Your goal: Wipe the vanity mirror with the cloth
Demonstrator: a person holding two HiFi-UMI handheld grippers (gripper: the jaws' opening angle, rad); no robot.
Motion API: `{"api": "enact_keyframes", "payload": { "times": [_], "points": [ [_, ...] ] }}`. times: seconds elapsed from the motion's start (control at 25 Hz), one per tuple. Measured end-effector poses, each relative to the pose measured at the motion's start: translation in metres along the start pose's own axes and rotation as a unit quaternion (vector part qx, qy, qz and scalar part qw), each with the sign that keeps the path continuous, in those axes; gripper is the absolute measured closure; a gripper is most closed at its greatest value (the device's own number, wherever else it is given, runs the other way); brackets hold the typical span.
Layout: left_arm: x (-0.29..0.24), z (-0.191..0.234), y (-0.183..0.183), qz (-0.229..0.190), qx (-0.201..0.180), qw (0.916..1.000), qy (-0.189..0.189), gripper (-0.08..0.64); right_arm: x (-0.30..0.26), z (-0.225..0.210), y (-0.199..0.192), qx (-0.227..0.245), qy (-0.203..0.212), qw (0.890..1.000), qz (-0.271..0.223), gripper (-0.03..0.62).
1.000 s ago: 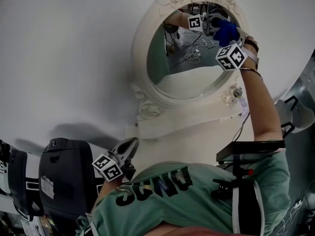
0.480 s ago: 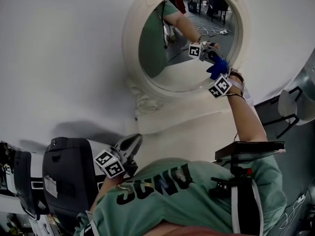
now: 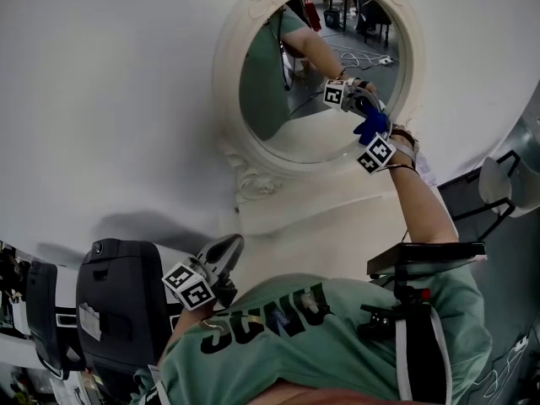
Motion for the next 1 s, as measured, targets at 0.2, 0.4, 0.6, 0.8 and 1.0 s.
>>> {"api": "enact_keyframes", "payload": {
  "times": [0.2,0.4,0.6,0.8,1.0],
  "points": [
    [0.010,0.000,0.004,-0.015,0.000,0.9999,0.000,0.548,0.040,-0.063,0.025,0.022,-0.062,0.997,-0.052,0.512],
    [0.017,0.003,0.008,-0.029,-0.007,0.9996,-0.001,0.548,0.109,-0.215,0.067,0.021,-0.223,0.968,-0.113,0.512],
    [0.024,0.006,0.007,-0.038,-0.003,0.9993,-0.001,0.548,0.152,-0.304,0.088,0.060,-0.320,0.938,-0.116,0.512],
    [0.025,0.009,0.008,-0.045,0.005,0.9990,-0.005,0.548,0.149,-0.306,0.098,0.153,-0.365,0.915,-0.078,0.512],
    [0.023,0.010,0.008,-0.038,0.007,0.9992,-0.008,0.548,0.141,-0.303,0.094,0.205,-0.397,0.894,-0.042,0.517]
  ]
}}
Point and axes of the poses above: the fingertips, and each gripper's own axes: x backward along the fingers, z to its left, y out of its top, the point moved 3 cm from there along x, backward along the fingers, and after that the axes turned 11 degrees about x, right-handed, at the moved point
